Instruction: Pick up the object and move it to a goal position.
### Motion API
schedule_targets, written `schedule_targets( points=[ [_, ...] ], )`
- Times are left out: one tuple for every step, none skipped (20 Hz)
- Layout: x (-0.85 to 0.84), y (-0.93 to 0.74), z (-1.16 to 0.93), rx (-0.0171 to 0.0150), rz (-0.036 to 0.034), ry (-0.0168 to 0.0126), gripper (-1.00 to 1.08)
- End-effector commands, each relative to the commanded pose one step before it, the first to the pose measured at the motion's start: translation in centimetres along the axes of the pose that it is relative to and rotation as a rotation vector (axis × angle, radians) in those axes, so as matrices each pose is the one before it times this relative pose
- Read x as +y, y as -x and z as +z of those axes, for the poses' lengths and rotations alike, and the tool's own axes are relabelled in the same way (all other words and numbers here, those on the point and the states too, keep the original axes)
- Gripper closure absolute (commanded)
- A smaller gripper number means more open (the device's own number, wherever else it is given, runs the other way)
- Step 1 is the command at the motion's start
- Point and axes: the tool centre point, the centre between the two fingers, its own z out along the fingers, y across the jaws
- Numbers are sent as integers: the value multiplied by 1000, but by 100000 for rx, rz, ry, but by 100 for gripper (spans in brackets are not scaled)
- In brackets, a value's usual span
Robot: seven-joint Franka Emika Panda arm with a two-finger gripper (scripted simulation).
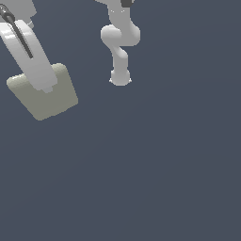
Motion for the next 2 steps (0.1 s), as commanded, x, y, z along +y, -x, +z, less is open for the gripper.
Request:
schedule_targets(
  points=[
    [-12, -52, -135, 22, -31, -24, 108],
    [-1, -3, -6, 0, 0, 0, 108]
  ],
)
